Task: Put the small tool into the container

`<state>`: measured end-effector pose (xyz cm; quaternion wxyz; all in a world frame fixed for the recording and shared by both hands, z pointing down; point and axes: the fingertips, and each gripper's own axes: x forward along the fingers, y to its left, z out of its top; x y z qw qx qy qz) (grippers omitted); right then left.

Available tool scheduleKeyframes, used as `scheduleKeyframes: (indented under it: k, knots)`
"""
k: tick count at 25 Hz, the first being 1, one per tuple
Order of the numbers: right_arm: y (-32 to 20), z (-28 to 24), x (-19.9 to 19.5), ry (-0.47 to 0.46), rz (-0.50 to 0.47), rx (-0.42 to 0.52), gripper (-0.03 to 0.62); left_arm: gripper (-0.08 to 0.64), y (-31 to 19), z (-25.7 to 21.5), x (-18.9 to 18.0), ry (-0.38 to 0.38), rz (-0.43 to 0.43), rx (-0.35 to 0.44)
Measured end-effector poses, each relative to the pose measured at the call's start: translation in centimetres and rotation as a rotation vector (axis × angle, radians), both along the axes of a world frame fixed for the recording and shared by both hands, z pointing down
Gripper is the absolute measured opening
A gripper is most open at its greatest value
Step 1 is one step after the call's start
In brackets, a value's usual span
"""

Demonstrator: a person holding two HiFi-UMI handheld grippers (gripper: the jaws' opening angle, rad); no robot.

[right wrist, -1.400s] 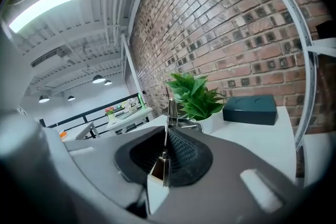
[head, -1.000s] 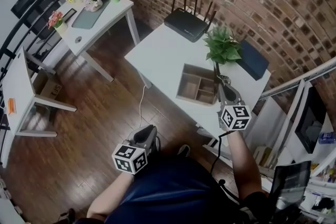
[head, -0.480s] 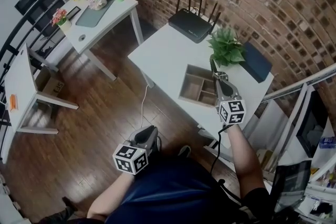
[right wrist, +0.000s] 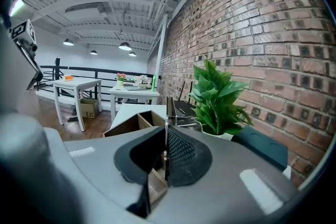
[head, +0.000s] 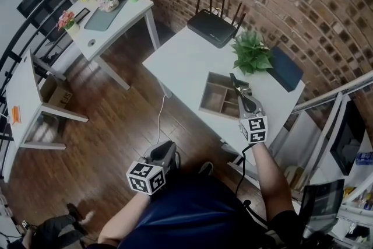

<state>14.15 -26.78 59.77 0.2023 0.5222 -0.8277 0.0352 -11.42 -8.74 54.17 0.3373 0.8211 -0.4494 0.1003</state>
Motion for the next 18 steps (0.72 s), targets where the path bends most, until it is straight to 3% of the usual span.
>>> scheduleKeyframes:
  k: [18]
  knots:
    - [2.1, 3.8, 0.4, 0.081, 0.043, -0.119, 0.014, 0.041, -0.4, -0.2, 0.8, 0.023, 0.049, 0.01]
